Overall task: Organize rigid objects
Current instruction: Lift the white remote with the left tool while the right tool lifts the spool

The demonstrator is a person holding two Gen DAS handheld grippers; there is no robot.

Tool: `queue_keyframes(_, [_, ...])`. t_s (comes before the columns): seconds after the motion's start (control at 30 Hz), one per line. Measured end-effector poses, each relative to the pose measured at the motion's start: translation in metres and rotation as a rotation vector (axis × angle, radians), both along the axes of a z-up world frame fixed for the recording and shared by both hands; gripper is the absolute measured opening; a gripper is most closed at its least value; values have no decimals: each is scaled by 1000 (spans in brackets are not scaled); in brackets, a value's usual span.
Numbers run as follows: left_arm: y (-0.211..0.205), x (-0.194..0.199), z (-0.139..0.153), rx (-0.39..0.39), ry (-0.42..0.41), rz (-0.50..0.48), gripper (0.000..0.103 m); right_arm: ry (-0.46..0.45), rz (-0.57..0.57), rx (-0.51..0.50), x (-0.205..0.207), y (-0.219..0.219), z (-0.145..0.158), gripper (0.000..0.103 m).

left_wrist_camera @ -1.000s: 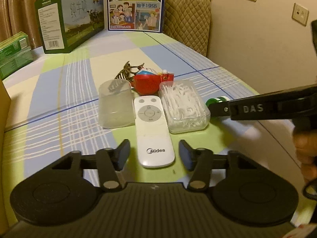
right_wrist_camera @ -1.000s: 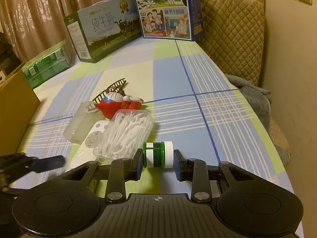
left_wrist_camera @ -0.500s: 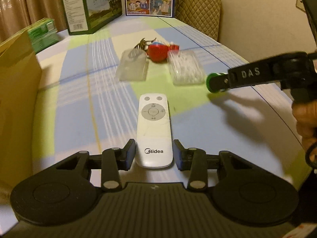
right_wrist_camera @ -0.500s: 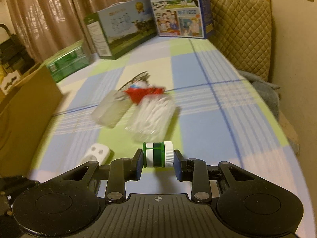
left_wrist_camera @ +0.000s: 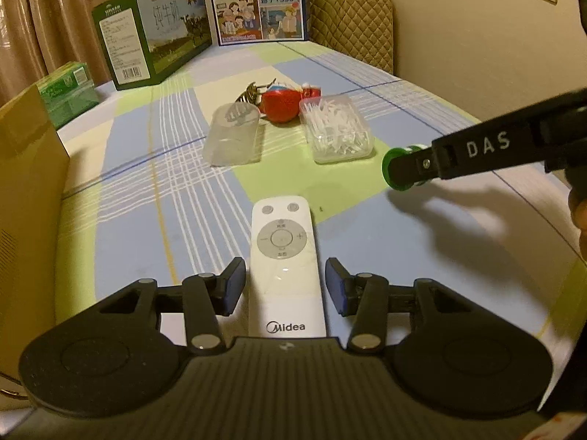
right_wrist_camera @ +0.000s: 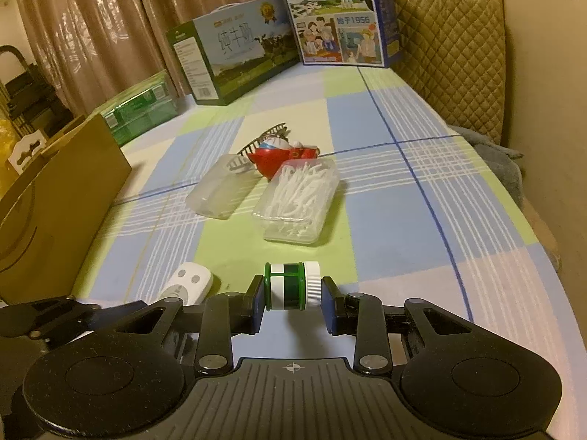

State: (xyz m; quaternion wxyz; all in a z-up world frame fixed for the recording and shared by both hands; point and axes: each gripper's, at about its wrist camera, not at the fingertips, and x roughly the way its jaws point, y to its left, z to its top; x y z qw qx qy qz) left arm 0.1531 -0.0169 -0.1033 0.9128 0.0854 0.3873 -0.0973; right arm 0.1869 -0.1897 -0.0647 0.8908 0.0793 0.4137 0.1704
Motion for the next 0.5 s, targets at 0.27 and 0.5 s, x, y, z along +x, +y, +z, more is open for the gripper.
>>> queue_keyframes(0.27, [5,1,1,-40,12,12,35,-12,13,5,2,6,1,28])
queue_keyframes(0.5, [8,-5,15,-57,-19,27,35,-84,26,-1,-4,10,16,28])
